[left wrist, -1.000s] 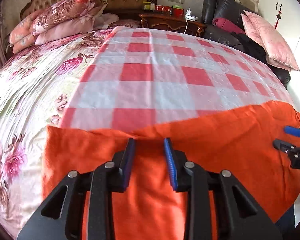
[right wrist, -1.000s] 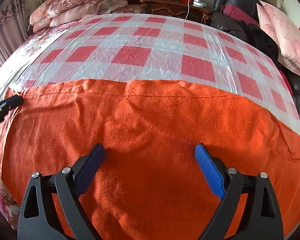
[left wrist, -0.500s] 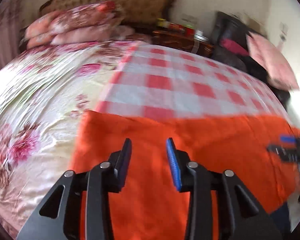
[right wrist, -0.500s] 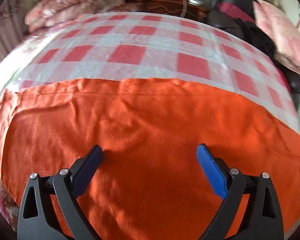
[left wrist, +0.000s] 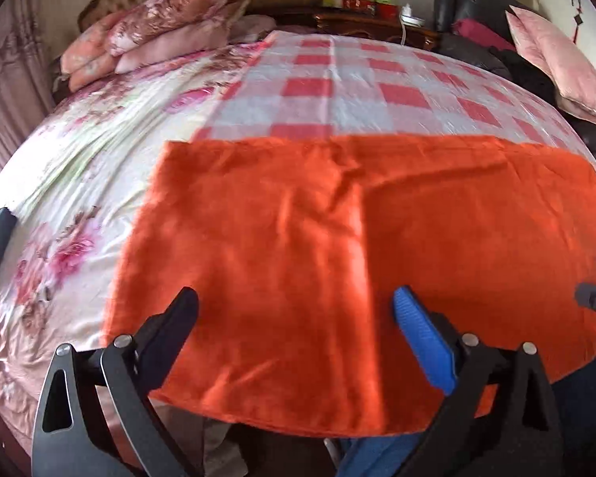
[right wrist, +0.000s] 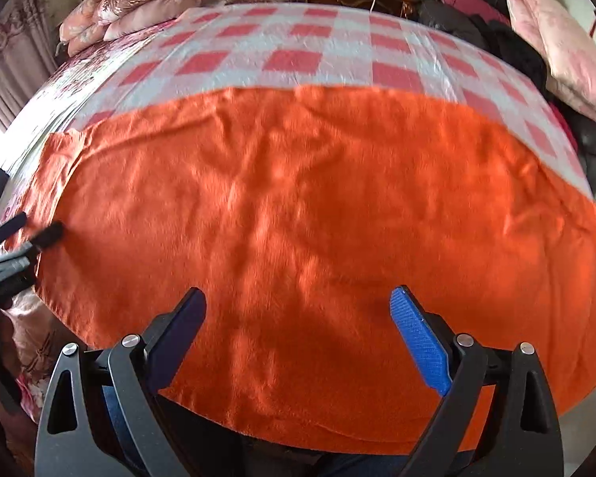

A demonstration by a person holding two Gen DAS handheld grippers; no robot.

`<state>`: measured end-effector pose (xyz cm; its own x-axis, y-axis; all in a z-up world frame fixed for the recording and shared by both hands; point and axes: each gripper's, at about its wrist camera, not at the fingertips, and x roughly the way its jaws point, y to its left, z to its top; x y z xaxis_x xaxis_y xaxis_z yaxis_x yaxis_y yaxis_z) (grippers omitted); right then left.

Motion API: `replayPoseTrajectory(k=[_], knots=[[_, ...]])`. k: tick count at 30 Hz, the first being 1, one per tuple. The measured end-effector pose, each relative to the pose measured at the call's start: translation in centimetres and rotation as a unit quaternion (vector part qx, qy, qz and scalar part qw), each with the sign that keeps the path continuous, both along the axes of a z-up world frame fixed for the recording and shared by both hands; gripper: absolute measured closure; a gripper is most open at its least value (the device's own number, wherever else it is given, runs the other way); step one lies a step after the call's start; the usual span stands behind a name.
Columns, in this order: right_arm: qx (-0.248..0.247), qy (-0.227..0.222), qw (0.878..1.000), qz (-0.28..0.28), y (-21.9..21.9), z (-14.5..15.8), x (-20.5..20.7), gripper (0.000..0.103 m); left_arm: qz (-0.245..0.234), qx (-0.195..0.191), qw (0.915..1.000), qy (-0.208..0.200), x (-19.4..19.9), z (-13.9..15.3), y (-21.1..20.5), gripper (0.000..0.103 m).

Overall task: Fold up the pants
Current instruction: 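Open both tools and press the folded pants flat on the cloth, then grasp the orange pants edge with the left tool and lift it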

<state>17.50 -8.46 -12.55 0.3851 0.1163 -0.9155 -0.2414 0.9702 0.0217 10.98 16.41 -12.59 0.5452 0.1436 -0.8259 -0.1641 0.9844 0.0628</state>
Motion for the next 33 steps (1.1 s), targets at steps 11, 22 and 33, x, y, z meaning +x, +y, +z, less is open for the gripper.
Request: replayPoseTrajectory(k=[11,22,33], knots=[[-0.003,-0.021,1.000,0.011,0.0,-0.6,-0.8,0.012,-0.013,-0.045,0.9989,-0.005,-1.9,0.6,-0.9,0.027],[-0.015,-0.008,1.000,0.010,0.1,-0.2,-0.3,0.013,0.022,-0.023,0.9995,-0.006,-2.7,-0.7,2.8,0.021],[-0.027,-0.080,0.992,0.091,8.6,2.0,8.7,0.013,0.024,-0.022,0.9990,-0.032,-3.6,-1.0,4.8,0.017]])
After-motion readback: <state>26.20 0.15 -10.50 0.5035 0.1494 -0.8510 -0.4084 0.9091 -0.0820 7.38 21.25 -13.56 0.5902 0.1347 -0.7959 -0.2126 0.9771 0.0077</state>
